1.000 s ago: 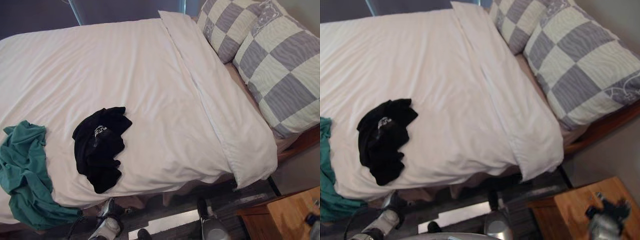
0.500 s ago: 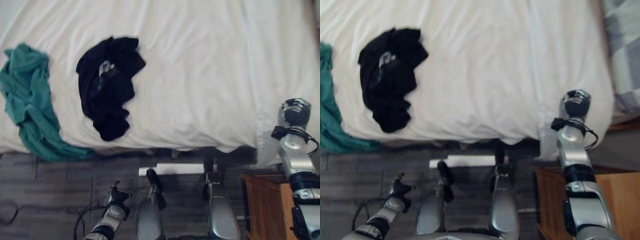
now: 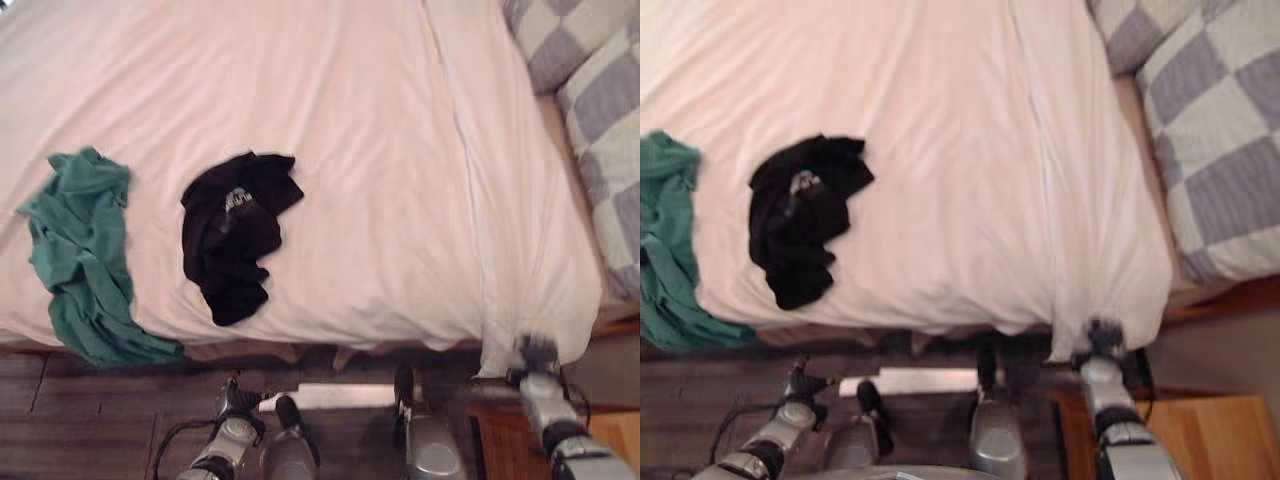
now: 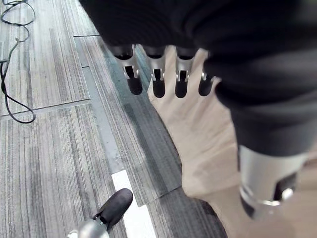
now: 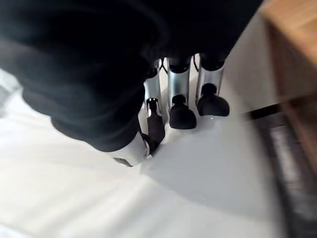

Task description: Tidy up the quilt and then pick up the clothes from the bed and put them into the laundry hamper.

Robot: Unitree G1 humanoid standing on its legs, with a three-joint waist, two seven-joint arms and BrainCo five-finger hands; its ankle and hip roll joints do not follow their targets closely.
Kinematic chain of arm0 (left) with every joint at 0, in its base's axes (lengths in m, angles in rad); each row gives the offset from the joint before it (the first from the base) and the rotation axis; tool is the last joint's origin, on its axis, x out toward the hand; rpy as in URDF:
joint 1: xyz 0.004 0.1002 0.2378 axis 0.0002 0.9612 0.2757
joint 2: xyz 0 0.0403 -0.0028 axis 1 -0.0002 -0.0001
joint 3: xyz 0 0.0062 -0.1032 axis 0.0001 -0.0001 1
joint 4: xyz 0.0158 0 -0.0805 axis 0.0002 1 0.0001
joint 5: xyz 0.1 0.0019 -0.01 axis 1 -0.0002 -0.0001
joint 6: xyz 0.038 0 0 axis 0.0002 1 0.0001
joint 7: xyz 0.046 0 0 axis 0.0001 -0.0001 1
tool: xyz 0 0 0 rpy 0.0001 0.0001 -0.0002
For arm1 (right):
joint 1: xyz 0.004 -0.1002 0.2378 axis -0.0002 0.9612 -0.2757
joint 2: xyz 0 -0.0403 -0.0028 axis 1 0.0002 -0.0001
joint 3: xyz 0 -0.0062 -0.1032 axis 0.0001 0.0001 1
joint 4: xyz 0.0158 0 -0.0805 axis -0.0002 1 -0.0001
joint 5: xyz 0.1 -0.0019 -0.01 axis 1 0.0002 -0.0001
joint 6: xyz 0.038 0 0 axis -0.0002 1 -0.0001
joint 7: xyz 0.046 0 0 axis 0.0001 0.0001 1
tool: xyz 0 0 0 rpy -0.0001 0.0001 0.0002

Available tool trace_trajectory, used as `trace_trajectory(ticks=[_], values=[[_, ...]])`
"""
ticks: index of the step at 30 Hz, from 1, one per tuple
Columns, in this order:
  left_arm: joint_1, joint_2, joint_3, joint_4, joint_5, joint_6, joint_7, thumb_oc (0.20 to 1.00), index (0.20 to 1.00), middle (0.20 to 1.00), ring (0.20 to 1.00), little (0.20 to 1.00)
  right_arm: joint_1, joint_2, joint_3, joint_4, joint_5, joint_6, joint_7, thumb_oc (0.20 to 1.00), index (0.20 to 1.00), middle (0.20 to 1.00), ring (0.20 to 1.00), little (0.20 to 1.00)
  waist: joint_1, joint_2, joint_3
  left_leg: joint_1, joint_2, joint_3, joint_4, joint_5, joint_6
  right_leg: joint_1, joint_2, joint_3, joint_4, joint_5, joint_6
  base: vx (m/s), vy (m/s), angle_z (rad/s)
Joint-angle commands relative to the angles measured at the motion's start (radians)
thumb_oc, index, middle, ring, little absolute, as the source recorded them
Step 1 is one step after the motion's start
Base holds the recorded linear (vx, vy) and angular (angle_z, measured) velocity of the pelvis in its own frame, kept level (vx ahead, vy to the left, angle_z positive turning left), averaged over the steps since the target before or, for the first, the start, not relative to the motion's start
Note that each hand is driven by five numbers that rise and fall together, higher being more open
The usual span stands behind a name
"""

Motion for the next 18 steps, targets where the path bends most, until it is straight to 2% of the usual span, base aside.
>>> trace_trajectory(ticks=[1,2,3,4,5,6,8,9,10,12,13,14,15,18], values=[[-0.006,0.006,0.004,0.019,0.027,-0.002,-0.016,1.0,1.0,1.0,1.0,1.0,0.149,0.095,0.089,0.111,-0.077,0.13,0.054,1.0,1.0,1.0,1.0,1.0,-0.034,0.012,0.033,-0.04,-0.012,-0.058,0.061,-0.136,0.036,-0.088,-0.055,0.03,0.154,-0.129,0.096,-0.08,0.148,0.02],[-0.006,0.007,0.004,0.019,0.027,-0.002,-0.016,1.0,1.0,1.0,1.0,1.0,0.149,0.096,0.089,0.111,-0.077,0.13,0.054,1.0,1.0,1.0,1.0,1.0,-0.033,0.012,0.031,-0.043,-0.012,-0.057,0.06,-0.133,0.036,-0.092,-0.054,0.031,0.152,-0.127,0.096,-0.09,0.072,-0.06],[-0.003,0.01,0.005,0.014,0.024,0.0,-0.017,1.0,1.0,1.0,1.0,1.0,0.148,0.101,0.097,0.101,-0.077,0.126,0.058,1.0,1.0,1.0,1.0,1.0,-0.032,0.016,0.029,-0.039,-0.006,-0.052,0.042,-0.12,0.038,-0.101,-0.028,0.032,0.205,-0.14,0.096,-0.08,0.057,-0.21],[-0.005,0.013,0.005,0.012,0.017,0.0,-0.022,1.0,1.0,1.0,1.0,1.0,0.138,0.103,0.114,0.088,-0.081,0.12,0.067,1.0,1.0,1.0,1.0,1.0,-0.03,0.026,0.029,-0.038,-0.003,-0.044,0.027,-0.108,0.04,-0.109,0.018,0.034,0.26,-0.178,0.087,-0.1,0.055,-0.41],[-0.004,0.012,0.018,0.035,0.008,0.006,-0.029,1.0,1.0,1.0,1.0,1.0,0.133,0.107,0.153,0.069,-0.104,0.118,0.078,1.0,1.0,1.0,1.0,1.0,-0.017,0.027,0.028,-0.033,-0.022,-0.035,0.019,-0.106,0.041,-0.073,0.046,-0.023,0.247,-0.228,0.063,-0.05,0.029,-0.39],[-0.004,0.012,0.018,0.036,0.008,0.006,-0.029,1.0,1.0,1.0,1.0,1.0,0.132,0.107,0.153,0.069,-0.104,0.118,0.078,1.0,1.0,1.0,1.0,1.0,-0.018,0.027,0.029,-0.032,-0.022,-0.036,0.019,-0.106,0.041,-0.071,0.046,-0.024,0.246,-0.228,0.063,-0.03,-0.039,-0.33],[-0.016,0.014,0.031,0.038,0.009,0.004,-0.018,1.0,1.0,1.0,1.0,1.0,0.098,0.101,0.175,0.011,-0.112,0.103,0.066,1.0,1.0,1.0,1.0,1.0,-0.01,0.034,0.031,-0.077,-0.038,-0.042,0.079,-0.118,0.036,-0.04,0.059,-0.02,0.191,-0.251,0.027,-0.06,-0.025,0.0],[-0.014,0.007,0.036,0.032,0.003,-0.005,-0.021,1.0,1.0,1.0,1.0,1.0,0.083,0.081,0.197,-0.027,-0.118,0.093,0.063,1.0,1.0,1.0,1.0,1.0,0.0,0.037,0.048,-0.135,-0.022,-0.021,0.228,-0.141,0.016,0.003,0.052,-0.012,0.109,-0.261,-0.007,-0.07,0.016,0.26],[-0.014,0.007,0.036,0.032,0.003,-0.005,-0.021,1.0,1.0,1.0,1.0,1.0,0.083,0.081,0.197,-0.027,-0.118,0.093,0.063,1.0,1.0,1.0,1.0,1.0,-0.001,0.037,0.048,-0.135,-0.022,-0.021,0.228,-0.141,0.016,0.003,0.052,-0.012,0.109,-0.261,-0.007,-0.12,0.035,0.27],[-0.02,-0.009,0.035,0.006,-0.007,-0.013,-0.02,1.0,1.0,1.0,1.0,1.0,0.043,0.053,0.221,-0.05,-0.122,0.088,0.061,1.0,1.0,1.0,1.0,1.0,0.01,0.045,0.073,-0.19,0.015,-0.025,0.328,-0.108,-0.027,0.011,0.043,-0.014,0.083,-0.259,-0.026,-0.16,0.111,0.18],[-0.011,-0.011,0.036,0.003,0.0,-0.019,-0.024,1.0,1.0,1.0,1.0,1.0,0.032,0.046,0.218,-0.059,-0.115,0.084,0.062,1.0,1.0,1.0,1.0,1.0,0.009,0.05,0.073,-0.185,0.043,-0.014,0.329,-0.103,-0.037,0.014,0.027,-0.024,0.076,-0.256,-0.021,-0.14,0.214,0.23],[0.003,-0.019,0.034,0.001,0.008,-0.019,-0.026,1.0,1.0,1.0,1.0,1.0,0.037,0.045,0.212,-0.067,-0.112,0.083,0.063,1.0,1.0,1.0,1.0,1.0,0.004,0.052,0.066,-0.163,0.074,0.006,0.305,-0.11,-0.033,0.015,0.01,-0.034,0.072,-0.25,-0.012,-0.04,0.429,0.25],[0.034,-0.039,0.034,0.017,0.034,-0.017,-0.021,1.0,1.0,1.0,1.0,1.0,0.047,0.046,0.196,-0.074,-0.102,0.08,0.073,1.0,1.0,1.0,1.0,1.0,-0.009,0.053,0.036,-0.096,0.142,0.049,0.218,-0.095,-0.033,0.018,-0.04,-0.043,0.065,-0.226,0.016,0.02,0.494,0.09],[0.047,-0.055,0.038,0.057,0.049,-0.014,-0.017,1.0,1.0,1.0,1.0,1.0,0.077,0.046,0.182,-0.054,-0.104,0.09,0.086,1.0,1.0,1.0,1.0,1.0,-0.019,0.058,-0.008,-0.025,0.207,-0.013,0.09,-0.031,-0.056,0.008,-0.111,-0.04,0.056,-0.194,0.062,0.02,0.497,0.41]])
